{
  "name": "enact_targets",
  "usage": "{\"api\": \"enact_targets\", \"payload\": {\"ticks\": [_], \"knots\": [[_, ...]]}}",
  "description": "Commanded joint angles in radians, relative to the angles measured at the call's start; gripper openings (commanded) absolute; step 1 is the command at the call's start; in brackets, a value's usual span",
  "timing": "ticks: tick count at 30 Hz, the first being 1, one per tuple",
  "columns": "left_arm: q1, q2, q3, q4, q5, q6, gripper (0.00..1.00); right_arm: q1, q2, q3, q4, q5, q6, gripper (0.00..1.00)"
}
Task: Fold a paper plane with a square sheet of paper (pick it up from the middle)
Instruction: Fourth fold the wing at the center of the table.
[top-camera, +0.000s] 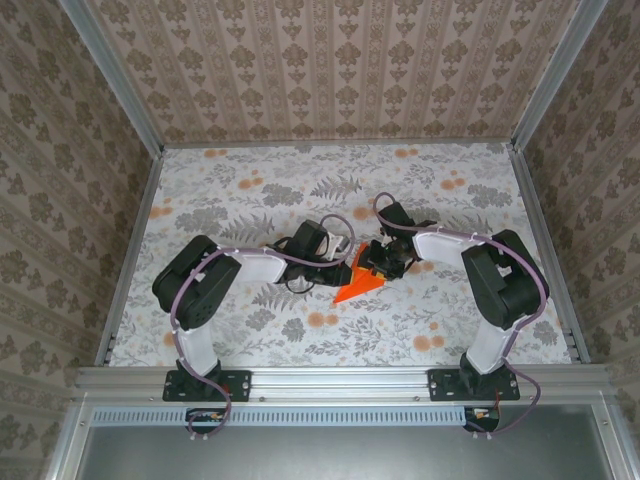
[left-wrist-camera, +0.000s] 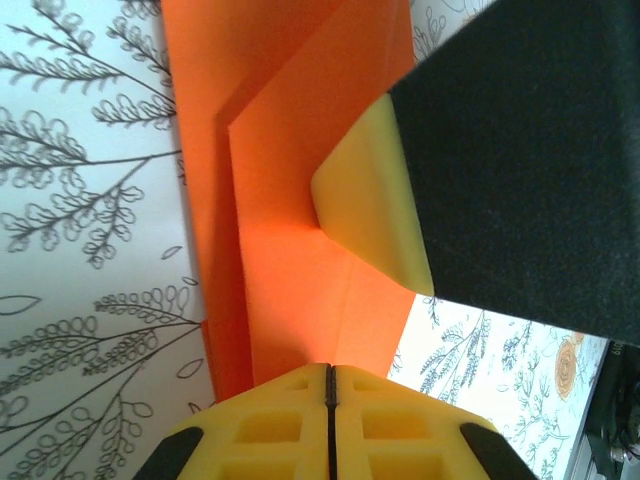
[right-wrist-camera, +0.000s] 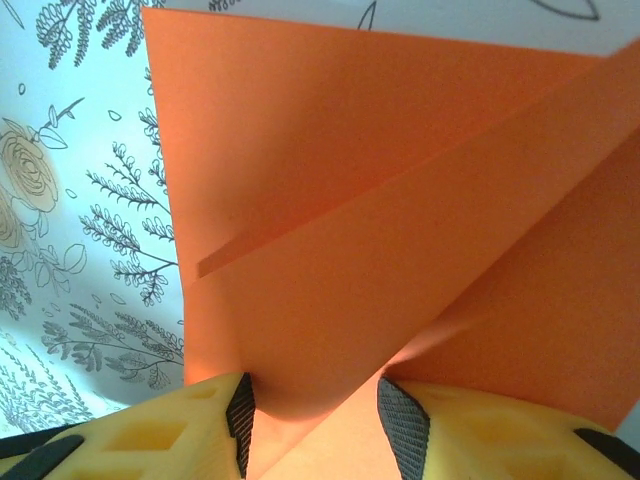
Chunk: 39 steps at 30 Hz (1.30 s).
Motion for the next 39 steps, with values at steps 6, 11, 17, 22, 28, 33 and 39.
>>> {"api": "enact_targets", "payload": {"ticks": [6,11,17,22,28,33,39], "knots": [[0.028,-0.051,-0.009,0.043,0.004,-0.037,0.07,0.006,0.139,-0.064,-0.103,0.154,0.000,0.45],[0.025,-0.040,-0.008,0.086,0.039,-0.052,0.08,0.009,0.150,-0.058,-0.105,0.154,-0.005,0.48],[0.018,-0.017,0.002,0.088,0.050,-0.051,0.09,0.009,0.166,-0.056,-0.116,0.159,-0.006,0.49],[0.012,0.009,0.015,0.069,0.055,-0.044,0.08,0.011,0.173,-0.057,-0.118,0.160,-0.005,0.48],[0.008,0.036,0.029,0.044,0.045,-0.038,0.06,0.011,0.179,-0.057,-0.121,0.165,0.000,0.49],[0.007,0.046,0.027,0.048,0.031,-0.043,0.05,0.012,0.192,-0.055,-0.125,0.168,0.000,0.48],[0.007,0.050,0.026,0.043,0.024,-0.042,0.05,0.013,0.209,-0.053,-0.133,0.178,0.002,0.45]]}}
